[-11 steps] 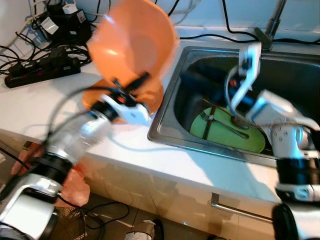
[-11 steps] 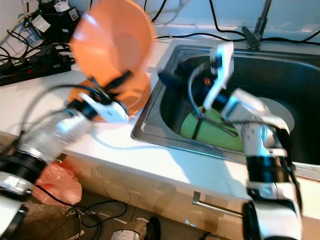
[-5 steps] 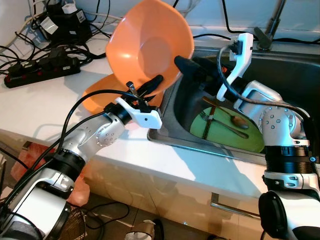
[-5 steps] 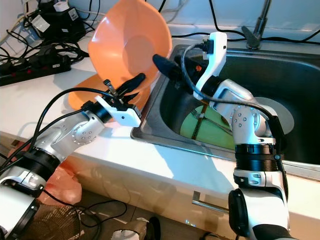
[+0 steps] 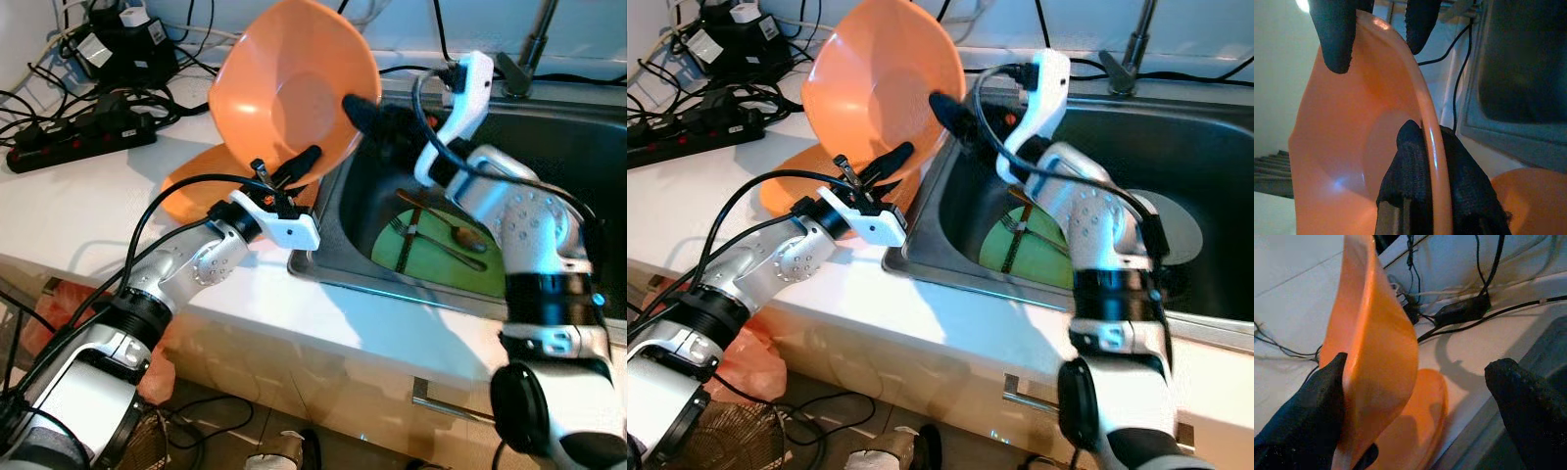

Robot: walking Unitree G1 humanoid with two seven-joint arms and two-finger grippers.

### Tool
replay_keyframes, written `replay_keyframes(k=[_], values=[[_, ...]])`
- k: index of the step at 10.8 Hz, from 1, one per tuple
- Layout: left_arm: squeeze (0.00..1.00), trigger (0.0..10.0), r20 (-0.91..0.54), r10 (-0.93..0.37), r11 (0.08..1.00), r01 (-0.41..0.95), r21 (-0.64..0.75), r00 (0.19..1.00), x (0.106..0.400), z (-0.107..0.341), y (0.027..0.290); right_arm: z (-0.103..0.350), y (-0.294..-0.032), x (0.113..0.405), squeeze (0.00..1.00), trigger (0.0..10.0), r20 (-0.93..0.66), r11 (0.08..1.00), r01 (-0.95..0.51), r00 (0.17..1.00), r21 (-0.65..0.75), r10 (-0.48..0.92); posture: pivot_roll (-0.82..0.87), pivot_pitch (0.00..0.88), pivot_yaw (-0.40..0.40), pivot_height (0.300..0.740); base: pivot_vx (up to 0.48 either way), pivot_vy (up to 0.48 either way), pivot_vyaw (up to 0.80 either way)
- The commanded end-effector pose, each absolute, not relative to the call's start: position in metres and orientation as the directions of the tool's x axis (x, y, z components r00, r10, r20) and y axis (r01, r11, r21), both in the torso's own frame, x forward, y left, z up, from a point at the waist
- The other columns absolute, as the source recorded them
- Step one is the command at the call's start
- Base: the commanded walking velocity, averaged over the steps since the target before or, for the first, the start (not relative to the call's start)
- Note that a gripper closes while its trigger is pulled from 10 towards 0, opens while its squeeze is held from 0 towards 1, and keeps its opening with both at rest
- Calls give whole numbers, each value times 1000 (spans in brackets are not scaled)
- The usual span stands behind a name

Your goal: Kitchen organization

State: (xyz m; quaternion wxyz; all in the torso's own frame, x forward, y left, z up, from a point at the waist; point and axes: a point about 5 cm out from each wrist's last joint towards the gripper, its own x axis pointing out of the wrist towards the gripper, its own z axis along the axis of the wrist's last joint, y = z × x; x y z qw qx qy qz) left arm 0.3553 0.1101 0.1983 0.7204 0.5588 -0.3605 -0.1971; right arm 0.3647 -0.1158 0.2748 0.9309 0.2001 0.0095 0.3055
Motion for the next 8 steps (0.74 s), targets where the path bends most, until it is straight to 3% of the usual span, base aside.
replay_keyframes(k=[1, 3, 4, 6, 7, 8], values=[[0, 0, 321, -702, 304, -141, 942, 635, 354, 202, 107, 278, -115, 368, 0, 10000, 94, 752, -538, 831, 380, 547, 135, 107, 136, 740, 0, 0, 0], [0, 0, 321, -703, 303, -141, 942, 635, 355, 202, 105, 283, -113, 371, 0, 9922, 74, 776, -503, 853, 381, 516, 138, 107, 130, 740, 0, 0, 0], [0, 0, 322, -702, 303, -143, 942, 635, 356, 203, 105, 284, -112, 371, 0, 8863, 64, 784, -487, 862, 385, 504, 138, 107, 130, 740, 0, 0, 0], [0, 0, 322, -704, 305, -141, 942, 632, 355, 201, 104, 289, -105, 369, 0, 10000, 70, 772, -498, 855, 395, 514, 144, 107, 130, 740, 0, 0, 0], [0, 0, 321, -707, 304, -140, 942, 630, 355, 201, 103, 288, -104, 369, 0, 9020, 62, 772, -493, 856, 401, 514, 144, 107, 130, 740, 0, 0, 0], [0, 0, 320, -708, 302, -139, 943, 629, 355, 200, 102, 285, -103, 369, 0, 9020, 50, 771, -491, 854, 405, 518, 144, 107, 130, 740, 0, 0, 0]])
